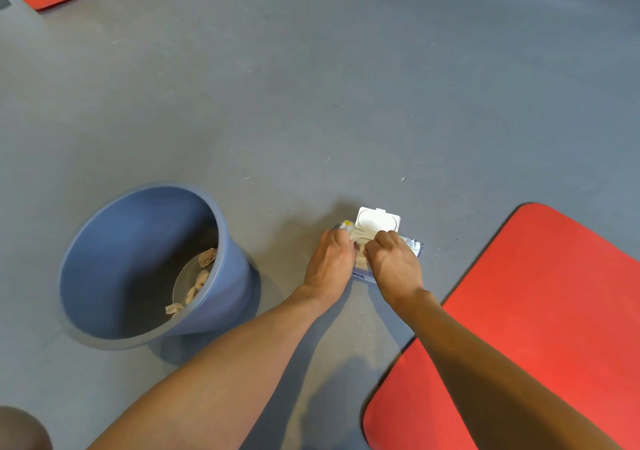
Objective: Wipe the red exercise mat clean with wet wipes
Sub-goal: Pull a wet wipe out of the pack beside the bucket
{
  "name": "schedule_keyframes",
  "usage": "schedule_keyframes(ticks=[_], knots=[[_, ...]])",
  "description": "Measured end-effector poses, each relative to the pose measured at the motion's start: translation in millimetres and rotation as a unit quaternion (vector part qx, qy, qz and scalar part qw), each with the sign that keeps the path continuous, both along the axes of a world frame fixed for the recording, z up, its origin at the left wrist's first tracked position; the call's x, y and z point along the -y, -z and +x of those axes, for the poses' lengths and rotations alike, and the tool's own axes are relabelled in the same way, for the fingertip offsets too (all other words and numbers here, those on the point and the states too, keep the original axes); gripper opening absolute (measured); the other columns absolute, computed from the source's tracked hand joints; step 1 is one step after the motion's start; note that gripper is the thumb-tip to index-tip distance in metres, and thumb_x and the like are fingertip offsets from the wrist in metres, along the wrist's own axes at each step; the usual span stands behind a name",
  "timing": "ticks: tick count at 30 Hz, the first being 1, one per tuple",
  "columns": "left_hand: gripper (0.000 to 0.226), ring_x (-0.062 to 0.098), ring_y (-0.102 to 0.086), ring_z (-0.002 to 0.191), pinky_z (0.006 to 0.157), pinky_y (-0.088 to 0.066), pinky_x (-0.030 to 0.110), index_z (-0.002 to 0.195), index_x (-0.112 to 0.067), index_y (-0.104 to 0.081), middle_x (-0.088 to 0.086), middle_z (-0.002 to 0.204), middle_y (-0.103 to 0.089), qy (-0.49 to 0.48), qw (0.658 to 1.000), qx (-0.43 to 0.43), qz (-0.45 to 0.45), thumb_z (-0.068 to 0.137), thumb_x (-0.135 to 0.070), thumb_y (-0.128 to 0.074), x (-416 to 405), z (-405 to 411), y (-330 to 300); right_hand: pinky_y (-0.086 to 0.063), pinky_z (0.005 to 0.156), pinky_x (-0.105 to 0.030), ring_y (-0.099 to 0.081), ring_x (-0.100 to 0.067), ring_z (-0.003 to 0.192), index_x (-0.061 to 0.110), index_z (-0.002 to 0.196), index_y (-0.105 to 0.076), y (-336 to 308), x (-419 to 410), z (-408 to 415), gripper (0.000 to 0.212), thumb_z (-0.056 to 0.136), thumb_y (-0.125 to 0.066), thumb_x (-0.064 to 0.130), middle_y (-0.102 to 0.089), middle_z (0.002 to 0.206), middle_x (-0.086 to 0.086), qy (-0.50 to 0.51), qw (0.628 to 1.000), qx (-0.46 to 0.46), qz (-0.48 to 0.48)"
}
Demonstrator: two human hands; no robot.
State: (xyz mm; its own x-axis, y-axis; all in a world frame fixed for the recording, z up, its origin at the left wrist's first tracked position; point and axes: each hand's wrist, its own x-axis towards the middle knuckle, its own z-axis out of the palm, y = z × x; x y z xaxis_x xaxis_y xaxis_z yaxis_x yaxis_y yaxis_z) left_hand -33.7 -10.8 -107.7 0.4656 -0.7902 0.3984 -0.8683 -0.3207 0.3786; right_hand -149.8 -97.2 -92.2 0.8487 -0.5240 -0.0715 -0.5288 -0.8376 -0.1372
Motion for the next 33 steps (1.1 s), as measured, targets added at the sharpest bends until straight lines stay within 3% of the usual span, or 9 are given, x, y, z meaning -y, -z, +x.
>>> schedule_keyframes(ticks=[5, 7, 10, 15, 20, 23, 26, 29, 33], knots=[[0.038, 0.034, -0.065, 0.06, 0.046, -0.046, 0.029, 0.087, 0.006, -0.062, 0.019, 0.073, -0.064, 0.0, 1.0, -0.009, -0.003, 0.064, 0.005, -0.093, -2.5, 1.5, 3.3, -0.049, 0.059, -0.035, -0.053, -0.029, 0.064, 0.004, 0.067, -0.065, 3.1, 5.4, 7.2, 0.042, 0.032, -0.086, -0.003, -0.055, 0.065, -0.011, -0.045, 0.994, -0.073, -0.073], [0.036, 0.033, -0.065, 0.061, 0.048, -0.046, 0.03, 0.088, 0.006, -0.063, 0.018, 0.073, -0.064, 0.002, 1.0, -0.005, -0.003, 0.066, 0.004, -0.092, -2.0, 2.0, 4.3, -0.048, 0.064, -0.036, -0.054, -0.027, 0.069, 0.003, 0.073, -0.069, 1.0, 9.2, 11.3, 0.035, 0.044, -0.089, 0.004, -0.058, 0.069, -0.011, -0.063, 0.987, -0.103, -0.105], [0.034, 0.034, -0.065, 0.061, 0.046, -0.046, 0.029, 0.087, 0.007, -0.062, 0.019, 0.072, -0.064, 0.003, 1.0, -0.012, 0.005, 0.068, 0.004, -0.09, -1.1, 2.3, 2.5, -0.042, 0.087, -0.037, -0.052, -0.028, 0.097, 0.0, 0.114, -0.062, -3.3, 10.7, 14.1, 0.024, 0.091, -0.057, 0.007, -0.059, 0.103, -0.013, -0.106, 0.973, -0.151, -0.138], [0.034, 0.031, -0.064, 0.06, 0.047, -0.044, 0.029, 0.083, 0.003, -0.061, 0.015, 0.069, -0.063, 0.003, 1.0, -0.009, 0.015, 0.066, 0.004, -0.09, 1.8, 3.3, -2.4, -0.039, 0.085, -0.038, -0.048, -0.029, 0.096, 0.003, 0.115, -0.06, -7.5, 6.2, 10.3, 0.05, 0.08, -0.025, -0.002, -0.053, 0.106, -0.012, -0.133, 0.958, -0.171, -0.191], [0.038, 0.027, -0.063, 0.057, 0.053, -0.041, 0.026, 0.081, 0.001, -0.062, 0.012, 0.067, -0.062, 0.005, 1.0, 0.015, 0.013, 0.061, 0.003, -0.094, 1.0, 4.1, -5.0, -0.042, 0.079, -0.038, -0.05, -0.028, 0.088, 0.004, 0.103, -0.061, -18.0, -3.5, 6.4, 0.042, 0.073, -0.033, -0.001, -0.054, 0.096, -0.013, -0.119, 0.972, -0.148, -0.14], [0.032, 0.031, -0.066, 0.062, 0.056, -0.046, 0.028, 0.086, 0.004, -0.063, 0.017, 0.073, -0.064, 0.001, 1.0, 0.009, 0.021, 0.07, 0.001, -0.09, 0.5, 2.9, -14.4, -0.043, 0.075, -0.041, -0.053, -0.036, 0.088, -0.002, 0.096, -0.061, -5.2, 3.2, 2.1, 0.014, 0.082, -0.062, -0.004, -0.055, 0.096, -0.02, 0.015, 1.0, -0.011, -0.015], [0.039, 0.028, -0.063, 0.055, 0.047, -0.045, 0.026, 0.08, 0.002, -0.061, 0.014, 0.066, -0.061, 0.017, 0.999, 0.047, 0.01, 0.061, 0.002, -0.095, 0.5, 2.1, -15.7, -0.047, 0.07, -0.043, -0.052, -0.031, 0.093, 0.004, 0.098, -0.064, 6.1, 7.9, -4.4, 0.002, 0.096, -0.065, 0.003, -0.056, 0.101, -0.012, 0.043, 0.995, 0.073, 0.061], [0.039, 0.028, -0.061, 0.052, 0.043, -0.043, 0.026, 0.078, 0.002, -0.06, 0.013, 0.063, -0.059, 0.015, 0.999, 0.035, 0.01, 0.06, 0.003, -0.095, 1.9, 2.0, -8.4, -0.048, 0.048, -0.039, -0.054, -0.03, 0.075, 0.008, 0.071, -0.063, 10.2, 6.8, -4.5, 0.026, 0.071, -0.08, -0.012, -0.057, 0.081, -0.008, 0.046, 0.991, 0.083, 0.089], [0.034, 0.031, -0.062, 0.055, 0.044, -0.043, 0.026, 0.079, 0.001, -0.059, 0.015, 0.066, -0.061, 0.011, 0.999, -0.012, 0.028, 0.067, 0.002, -0.091, 0.9, 4.6, -4.6, -0.036, 0.043, -0.03, -0.055, -0.031, 0.065, 0.008, 0.062, -0.058, 7.0, 5.5, 4.0, 0.035, 0.058, -0.083, -0.016, -0.054, 0.072, -0.009, 0.06, 0.991, 0.083, 0.08]])
